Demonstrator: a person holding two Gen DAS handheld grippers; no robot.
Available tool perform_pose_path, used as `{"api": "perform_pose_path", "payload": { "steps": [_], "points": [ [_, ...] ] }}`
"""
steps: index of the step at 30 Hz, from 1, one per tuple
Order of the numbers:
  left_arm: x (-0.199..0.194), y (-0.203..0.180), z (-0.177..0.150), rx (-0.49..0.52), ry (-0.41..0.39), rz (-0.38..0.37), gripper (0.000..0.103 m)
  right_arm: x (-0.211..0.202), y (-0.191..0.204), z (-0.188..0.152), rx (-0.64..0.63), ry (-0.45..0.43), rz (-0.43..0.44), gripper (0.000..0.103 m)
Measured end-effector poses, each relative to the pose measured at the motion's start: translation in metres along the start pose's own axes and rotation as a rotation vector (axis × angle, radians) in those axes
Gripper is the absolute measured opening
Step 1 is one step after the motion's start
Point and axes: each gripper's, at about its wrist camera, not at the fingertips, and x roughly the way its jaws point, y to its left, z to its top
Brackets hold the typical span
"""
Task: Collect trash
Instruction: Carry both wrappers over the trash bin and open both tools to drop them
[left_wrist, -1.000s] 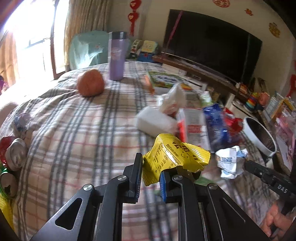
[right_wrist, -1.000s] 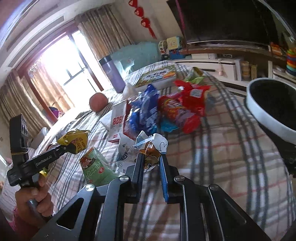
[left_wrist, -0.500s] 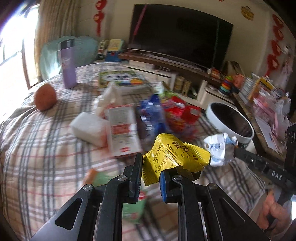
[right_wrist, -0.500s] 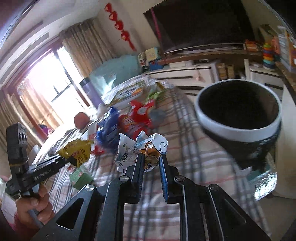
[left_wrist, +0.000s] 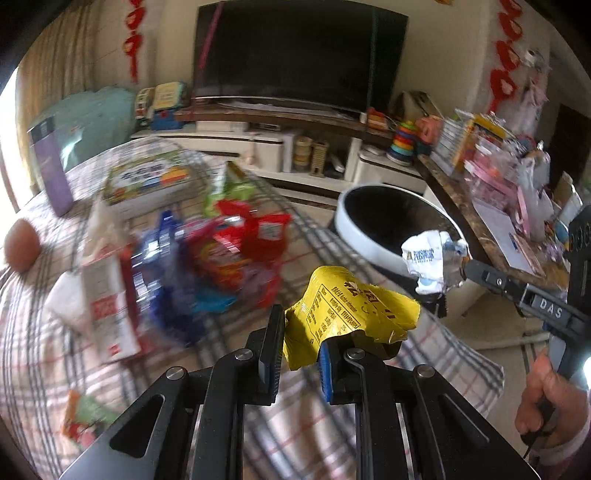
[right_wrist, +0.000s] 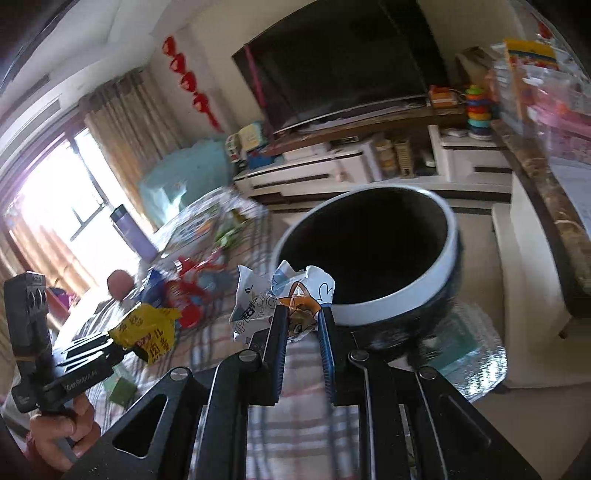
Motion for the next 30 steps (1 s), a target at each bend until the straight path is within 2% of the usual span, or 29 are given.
{"api": "perform_pose_path", "payload": {
  "steps": [16,30],
  "points": [
    [0.086,-0.04,0.076,0.118,0.036,-0.043,0.016,0.003,-0.051,0.037,0.025,-0.023,-0.078,0.017],
    [0.135,-0.067,0.099,0.142,0.062,-0.044,0.016,0.018,-0.067,0.053,0.027,-0.012,-0.095,0.017]
  ]
}}
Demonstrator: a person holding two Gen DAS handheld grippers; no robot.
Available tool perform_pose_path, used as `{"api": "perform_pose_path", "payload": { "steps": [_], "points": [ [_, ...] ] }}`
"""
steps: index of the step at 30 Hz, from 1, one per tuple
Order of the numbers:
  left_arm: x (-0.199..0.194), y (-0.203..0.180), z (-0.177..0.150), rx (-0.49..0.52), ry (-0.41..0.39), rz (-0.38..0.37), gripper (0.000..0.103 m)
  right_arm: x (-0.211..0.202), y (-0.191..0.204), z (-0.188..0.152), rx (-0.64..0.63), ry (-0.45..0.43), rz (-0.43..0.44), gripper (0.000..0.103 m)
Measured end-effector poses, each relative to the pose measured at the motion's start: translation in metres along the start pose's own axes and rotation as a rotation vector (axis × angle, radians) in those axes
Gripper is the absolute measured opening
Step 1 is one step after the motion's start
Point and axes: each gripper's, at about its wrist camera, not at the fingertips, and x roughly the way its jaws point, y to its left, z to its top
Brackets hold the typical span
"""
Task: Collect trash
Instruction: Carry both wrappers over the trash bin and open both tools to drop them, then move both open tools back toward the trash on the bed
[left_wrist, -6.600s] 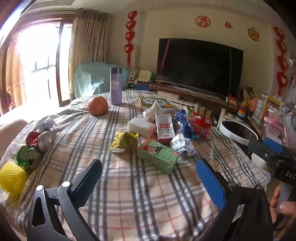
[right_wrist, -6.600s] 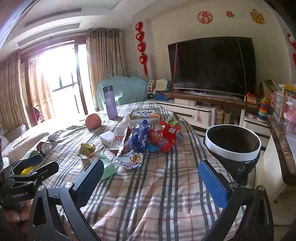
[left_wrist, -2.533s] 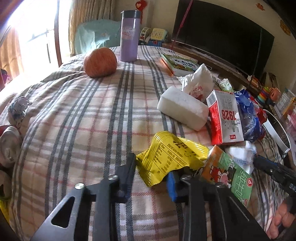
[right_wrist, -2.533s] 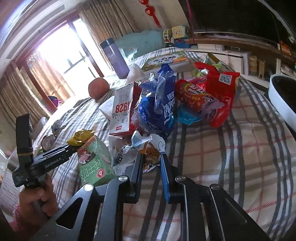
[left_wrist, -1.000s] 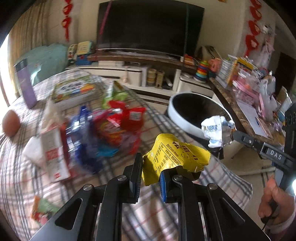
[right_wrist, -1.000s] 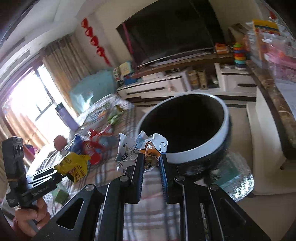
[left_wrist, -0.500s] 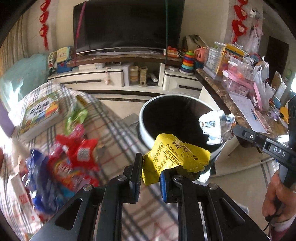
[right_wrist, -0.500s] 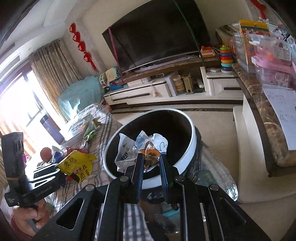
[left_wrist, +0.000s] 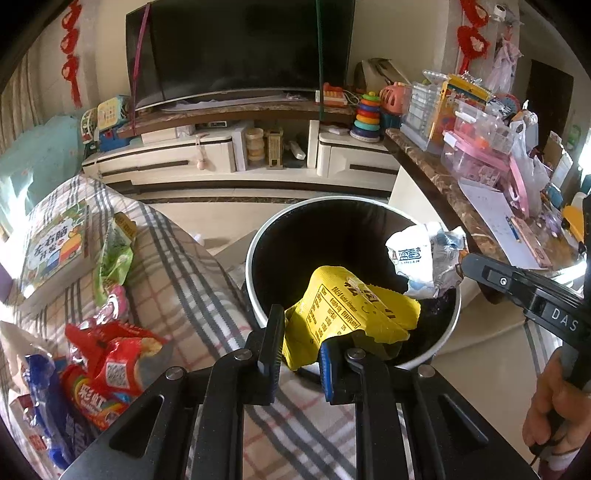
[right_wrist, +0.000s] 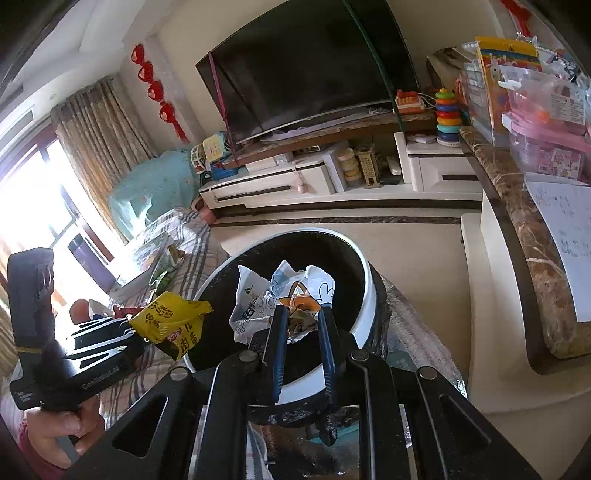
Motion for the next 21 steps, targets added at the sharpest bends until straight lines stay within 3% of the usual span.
{"api": "perform_pose_path", "payload": {
  "steps": [9,11,13,19,21],
  "points": [
    [0.019,-0.011,0.016,0.013,0.018,0.001,0.02,0.009,-0.001,0.005,-0.007,0.016,-0.013,0.02],
    [0.022,-0.013,0.018,0.023,0.019,0.013,0.044,0.012,-0.002,0.006,-0.003,0.023,-0.017,0.021],
    [0.021,-0.015,0.018,0.028,0.007,0.036,0.059,0.013,-0.004,0.007,0.004,0.028,-0.013,0.021],
    [0.017,-0.012,0.01,0.012,0.005,0.043,0.061,0.01,-0.007,0.008,0.02,0.019,-0.011,0.027],
    [0.014,-0.009,0.005,-0.005,0.007,0.04,0.062,0.007,-0.006,0.006,0.023,0.016,-0.006,0.034]
  ]
}}
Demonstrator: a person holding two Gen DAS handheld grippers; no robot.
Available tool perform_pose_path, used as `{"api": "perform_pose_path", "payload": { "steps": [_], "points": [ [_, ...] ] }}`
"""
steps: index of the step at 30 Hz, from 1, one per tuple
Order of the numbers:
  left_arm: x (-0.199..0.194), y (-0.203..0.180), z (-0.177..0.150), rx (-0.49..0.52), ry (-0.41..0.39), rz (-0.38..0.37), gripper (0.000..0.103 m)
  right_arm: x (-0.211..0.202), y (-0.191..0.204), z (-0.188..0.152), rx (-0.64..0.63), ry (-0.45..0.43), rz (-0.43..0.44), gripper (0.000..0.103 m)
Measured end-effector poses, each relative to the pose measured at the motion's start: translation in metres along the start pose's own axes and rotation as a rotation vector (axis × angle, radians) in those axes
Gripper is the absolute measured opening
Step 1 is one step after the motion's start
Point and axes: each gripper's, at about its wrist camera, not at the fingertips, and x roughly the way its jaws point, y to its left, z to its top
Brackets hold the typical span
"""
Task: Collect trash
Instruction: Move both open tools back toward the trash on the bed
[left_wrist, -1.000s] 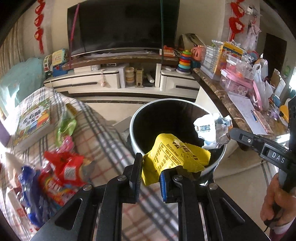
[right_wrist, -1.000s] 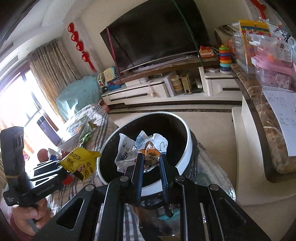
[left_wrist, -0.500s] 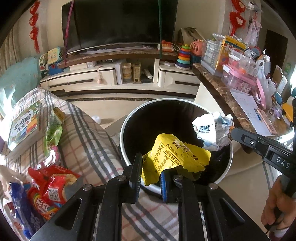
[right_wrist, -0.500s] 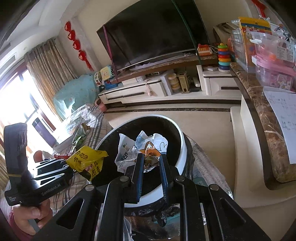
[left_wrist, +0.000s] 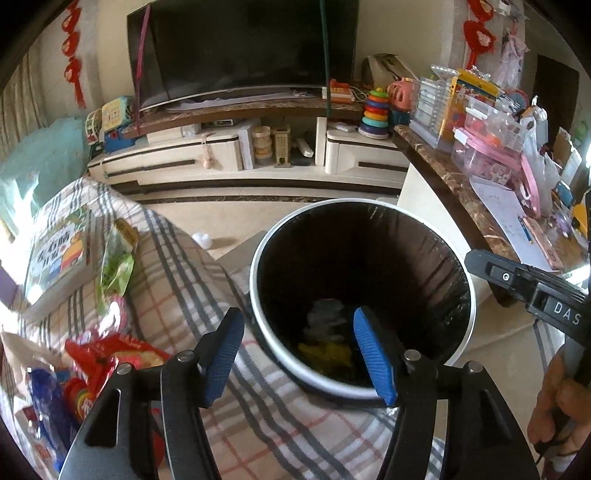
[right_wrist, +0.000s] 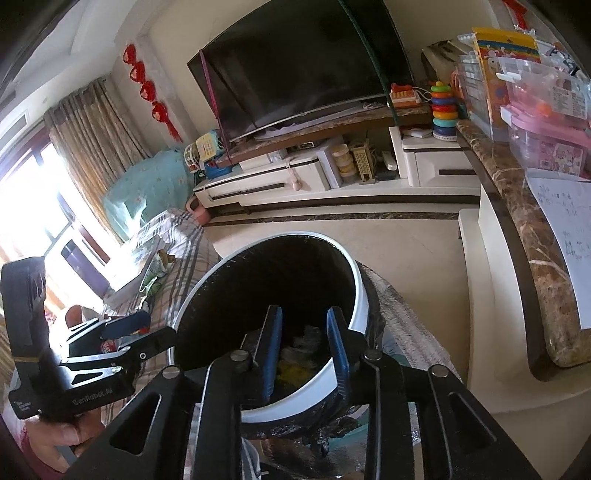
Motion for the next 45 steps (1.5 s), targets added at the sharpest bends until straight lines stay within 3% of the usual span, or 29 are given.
{"api": "perform_pose_path", "payload": {
  "steps": [3,5,8,11,21,31,41,45],
  "points": [
    [-0.008,0.006,-0.009,-0.031,0.001,-0.008,0.066,-0.002,0.004,-0.003,0.005,-0.002,0.017,0.054],
    [-0.015,0.009,-0.017,-0.047,-0.002,-0.01,0.069,-0.005,0.008,-0.005,0.005,-0.004,0.03,0.059],
    [-0.027,0.016,-0.032,-0.082,-0.003,-0.011,0.071,-0.009,0.018,-0.013,0.004,-0.009,0.054,0.078],
    [-0.043,0.025,-0.05,-0.125,-0.006,-0.01,0.072,-0.011,0.031,-0.022,-0.002,-0.005,0.077,0.086],
    [-0.107,0.061,-0.115,-0.269,-0.036,0.002,0.073,-0.015,0.079,-0.05,-0.035,0.018,0.145,0.092],
    [-0.17,0.091,-0.17,-0.383,-0.057,0.045,0.074,-0.01,0.125,-0.073,-0.095,0.059,0.201,0.093],
    [-0.21,0.099,-0.199,-0.446,-0.067,0.112,0.074,0.002,0.156,-0.092,-0.17,0.107,0.244,0.093],
    [-0.229,0.103,-0.217,-0.515,-0.086,0.14,0.074,0.007,0.167,-0.097,-0.21,0.127,0.256,0.093]
  ]
}}
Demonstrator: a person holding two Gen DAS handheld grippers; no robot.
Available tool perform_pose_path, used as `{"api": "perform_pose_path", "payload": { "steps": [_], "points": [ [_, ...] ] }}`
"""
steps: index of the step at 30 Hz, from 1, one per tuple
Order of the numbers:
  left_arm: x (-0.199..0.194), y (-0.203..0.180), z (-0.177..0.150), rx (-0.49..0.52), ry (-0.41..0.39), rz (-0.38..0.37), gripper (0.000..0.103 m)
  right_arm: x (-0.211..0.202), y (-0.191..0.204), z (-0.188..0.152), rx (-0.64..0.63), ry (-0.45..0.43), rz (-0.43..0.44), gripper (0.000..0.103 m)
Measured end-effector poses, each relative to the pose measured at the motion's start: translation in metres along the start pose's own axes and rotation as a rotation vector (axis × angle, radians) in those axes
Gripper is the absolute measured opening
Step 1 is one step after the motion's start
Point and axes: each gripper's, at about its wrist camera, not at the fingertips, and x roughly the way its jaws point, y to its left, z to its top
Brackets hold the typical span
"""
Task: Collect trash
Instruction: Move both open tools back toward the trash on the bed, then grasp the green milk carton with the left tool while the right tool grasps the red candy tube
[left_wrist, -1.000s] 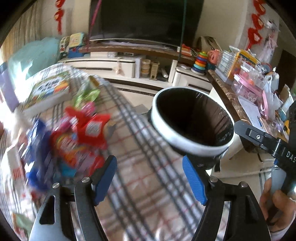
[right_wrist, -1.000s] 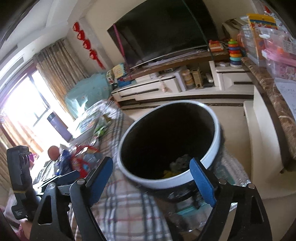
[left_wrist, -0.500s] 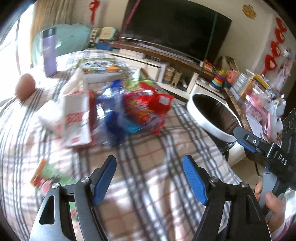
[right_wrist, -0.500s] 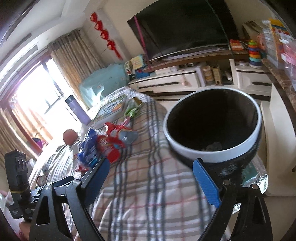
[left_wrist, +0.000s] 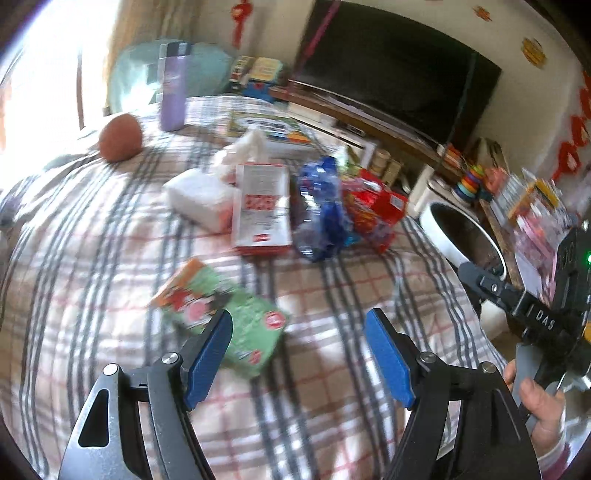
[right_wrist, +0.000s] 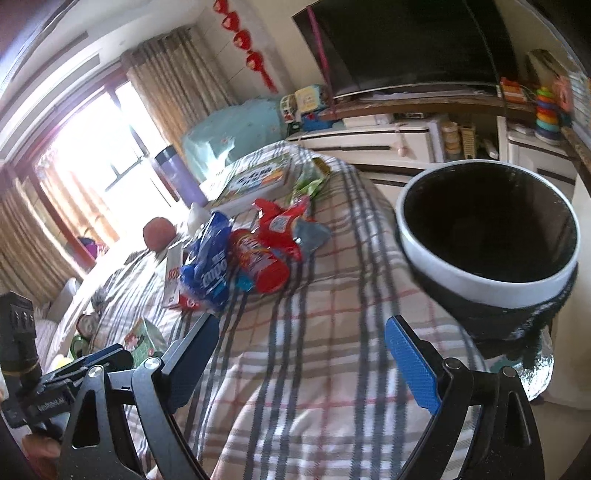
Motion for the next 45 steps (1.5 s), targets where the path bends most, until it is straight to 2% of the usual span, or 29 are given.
{"api": "perform_pose_path", "payload": {
  "steps": [5,10,13,15,18,26,30,31,32,33,35,38,45],
  "points": [
    [-0.009,0.017,-0.013,-0.081,0.019,0.029,0.077,0.013,0.011,-0.001,-0.057,0.028,0.012,0.092],
    [0.0,0.024,-0.007,-0.128,0.058,0.029,0.079,0.031,0.019,0.002,-0.112,0.066,0.014,0.091],
    [0.01,0.025,0.004,-0.122,0.074,0.043,0.079,0.041,0.022,0.007,-0.149,0.077,0.004,0.083],
    [0.023,0.025,0.014,-0.124,0.083,0.05,0.079,0.048,0.024,0.012,-0.162,0.081,-0.001,0.073],
    [0.039,0.02,0.02,-0.096,0.102,0.058,0.08,0.061,0.025,0.02,-0.182,0.099,-0.001,0.066],
    [0.078,0.012,0.035,-0.009,0.099,0.084,0.078,0.094,0.028,0.036,-0.222,0.129,-0.004,0.062],
    [0.086,0.008,0.032,0.036,0.09,0.091,0.077,0.106,0.033,0.038,-0.234,0.144,0.008,0.058],
    [0.084,0.009,0.03,0.044,0.087,0.092,0.075,0.108,0.035,0.038,-0.238,0.145,0.01,0.056],
    [0.084,0.008,0.029,0.053,0.083,0.096,0.071,0.109,0.037,0.038,-0.242,0.147,0.012,0.05],
    [0.084,0.01,0.028,0.057,0.081,0.097,0.069,0.11,0.038,0.037,-0.247,0.15,0.013,0.038],
    [0.081,0.012,0.026,0.059,0.079,0.092,0.062,0.109,0.041,0.034,-0.256,0.155,0.008,0.031],
    [0.077,0.016,0.025,0.052,0.076,0.065,0.056,0.104,0.041,0.028,-0.249,0.159,0.012,0.031],
    [0.062,0.017,0.02,0.054,0.068,0.023,0.049,0.069,0.031,0.007,-0.179,0.142,0.019,0.031]
  ]
}}
